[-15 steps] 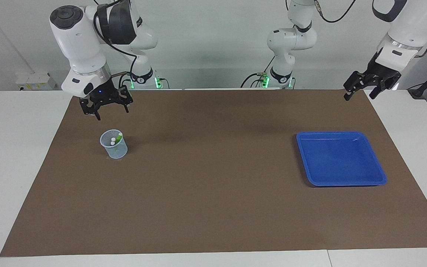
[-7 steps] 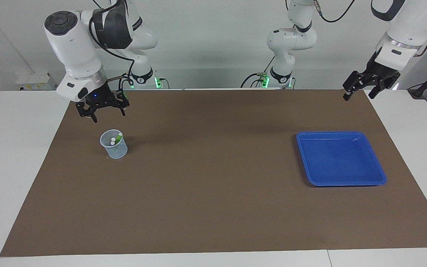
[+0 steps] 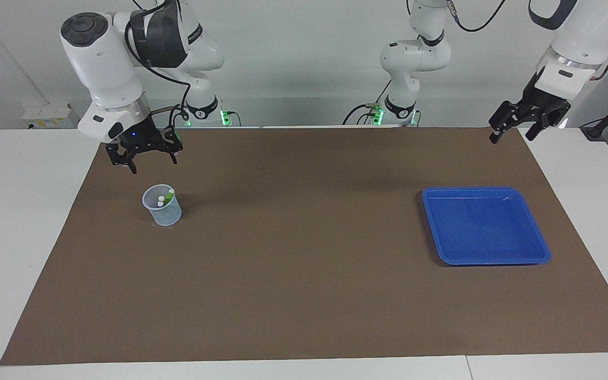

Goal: Transfer and insert pens with both arms

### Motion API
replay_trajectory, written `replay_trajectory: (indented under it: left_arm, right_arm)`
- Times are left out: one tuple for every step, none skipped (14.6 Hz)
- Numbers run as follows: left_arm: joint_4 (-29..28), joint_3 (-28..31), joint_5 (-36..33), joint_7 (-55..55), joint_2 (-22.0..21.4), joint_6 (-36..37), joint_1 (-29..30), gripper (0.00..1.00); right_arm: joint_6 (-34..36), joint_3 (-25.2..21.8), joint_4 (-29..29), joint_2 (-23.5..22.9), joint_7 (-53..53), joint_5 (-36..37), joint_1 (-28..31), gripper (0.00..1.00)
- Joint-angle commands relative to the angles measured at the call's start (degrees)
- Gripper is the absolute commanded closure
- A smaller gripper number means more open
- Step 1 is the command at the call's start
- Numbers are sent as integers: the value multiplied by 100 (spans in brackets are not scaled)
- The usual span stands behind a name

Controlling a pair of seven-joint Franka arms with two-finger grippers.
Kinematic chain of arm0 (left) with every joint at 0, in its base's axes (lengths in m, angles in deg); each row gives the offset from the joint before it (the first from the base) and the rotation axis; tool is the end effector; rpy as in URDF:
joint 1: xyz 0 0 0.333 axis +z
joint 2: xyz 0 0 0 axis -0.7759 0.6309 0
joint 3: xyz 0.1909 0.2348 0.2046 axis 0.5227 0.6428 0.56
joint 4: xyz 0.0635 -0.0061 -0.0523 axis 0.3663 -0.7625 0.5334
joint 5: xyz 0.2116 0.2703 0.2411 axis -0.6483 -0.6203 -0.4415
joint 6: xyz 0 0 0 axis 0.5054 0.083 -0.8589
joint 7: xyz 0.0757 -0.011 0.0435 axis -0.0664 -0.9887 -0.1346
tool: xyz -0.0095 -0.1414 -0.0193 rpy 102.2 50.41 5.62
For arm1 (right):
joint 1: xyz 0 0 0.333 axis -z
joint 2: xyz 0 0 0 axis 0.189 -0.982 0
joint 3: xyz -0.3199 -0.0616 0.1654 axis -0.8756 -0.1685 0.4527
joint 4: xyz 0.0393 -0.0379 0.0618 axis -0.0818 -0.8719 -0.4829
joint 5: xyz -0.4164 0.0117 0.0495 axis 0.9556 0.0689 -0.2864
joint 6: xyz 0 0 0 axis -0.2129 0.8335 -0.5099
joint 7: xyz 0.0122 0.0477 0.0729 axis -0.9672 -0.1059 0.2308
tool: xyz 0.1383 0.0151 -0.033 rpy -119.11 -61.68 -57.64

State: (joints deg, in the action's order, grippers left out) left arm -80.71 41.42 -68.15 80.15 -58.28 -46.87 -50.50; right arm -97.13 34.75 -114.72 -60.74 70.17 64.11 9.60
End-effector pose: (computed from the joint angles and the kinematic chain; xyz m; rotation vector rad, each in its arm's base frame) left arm 0.5711 0.0122 0.6571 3.1009 0.0688 0.0764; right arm 0.5758 0.0294 0.5668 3.0764 0.4578 0.0141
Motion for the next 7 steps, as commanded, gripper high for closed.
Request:
replay_trajectory:
  left_arm:
    - [-18,-20,35,-50,-57,-50,32,0]
    - [-18,-12,26,-41,-57,-50,32,0]
    - [-18,-20,18,-32,-57,-59,32,0]
    - [-18,-20,18,-32,-57,-59,32,0]
    - [-27,-20,18,-32,-57,-59,32,0]
    - [-27,-20,18,-32,-57,-59,40,0]
    - [-27,-20,18,-32,-57,-59,41,0]
  right_arm:
    - [100,-29,46,29,-236,77,-55,0]
    - [109,-38,46,29,-263,68,-55,0]
    - [126,-38,55,20,-341,-10,-55,0]
    - [126,-47,72,12,-534,-11,-55,0]
    - [100,-47,73,12,-692,-11,-55,0]
    - [83,-47,73,12,-711,-2,-55,0]
    - [82,-47,73,3,-711,-2,-63,0]
